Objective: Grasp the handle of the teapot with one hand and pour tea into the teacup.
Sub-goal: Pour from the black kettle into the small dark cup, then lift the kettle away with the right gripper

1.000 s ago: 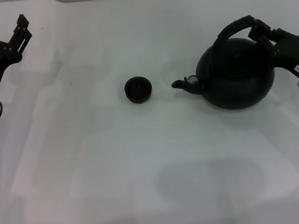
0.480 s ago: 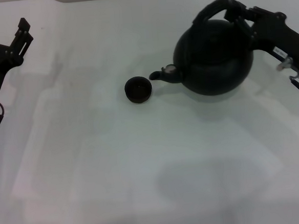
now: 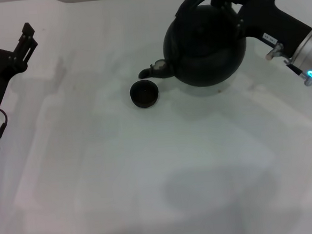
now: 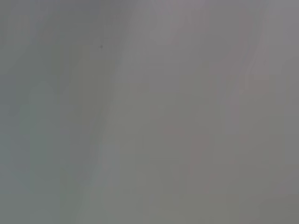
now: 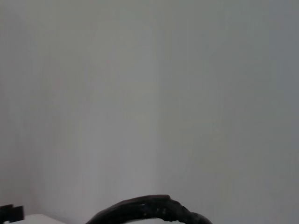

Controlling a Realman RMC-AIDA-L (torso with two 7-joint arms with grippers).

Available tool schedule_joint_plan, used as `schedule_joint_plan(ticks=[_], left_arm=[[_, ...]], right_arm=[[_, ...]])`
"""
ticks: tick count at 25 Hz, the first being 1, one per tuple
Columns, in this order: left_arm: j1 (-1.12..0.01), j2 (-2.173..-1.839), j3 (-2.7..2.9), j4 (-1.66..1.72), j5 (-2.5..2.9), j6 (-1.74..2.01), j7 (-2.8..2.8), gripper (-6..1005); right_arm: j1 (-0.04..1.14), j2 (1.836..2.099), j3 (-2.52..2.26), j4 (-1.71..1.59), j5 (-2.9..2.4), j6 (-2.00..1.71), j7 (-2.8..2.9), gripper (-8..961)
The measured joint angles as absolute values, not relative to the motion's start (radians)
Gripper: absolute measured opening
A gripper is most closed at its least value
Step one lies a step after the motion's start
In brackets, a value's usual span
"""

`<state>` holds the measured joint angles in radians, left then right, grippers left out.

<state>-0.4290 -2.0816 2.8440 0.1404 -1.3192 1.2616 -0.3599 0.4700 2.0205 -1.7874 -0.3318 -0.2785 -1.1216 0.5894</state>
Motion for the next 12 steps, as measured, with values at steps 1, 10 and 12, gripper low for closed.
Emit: schedule_joint_plan(ticks=[1, 10, 12], left_arm=[[-0.429, -2.082, 2.844, 0.143, -1.319, 1.258, -0.36, 880], [-0.427, -2.082, 2.844, 0.161, -1.319, 1.24, -0.357, 880], [-0.429, -2.082, 2.844, 0.163, -1.319, 1.235, -0.355, 880]], right_arm=[[0.474, 2.021, -1.796, -0.335, -0.279, -1.121, 0.571, 187], [0.503, 2.023, -1.813, -0.355, -0.277, -1.092, 0.493, 181], [0.504, 2.024, -1.813, -0.362, -0.277, -1.079, 0.479, 172]])
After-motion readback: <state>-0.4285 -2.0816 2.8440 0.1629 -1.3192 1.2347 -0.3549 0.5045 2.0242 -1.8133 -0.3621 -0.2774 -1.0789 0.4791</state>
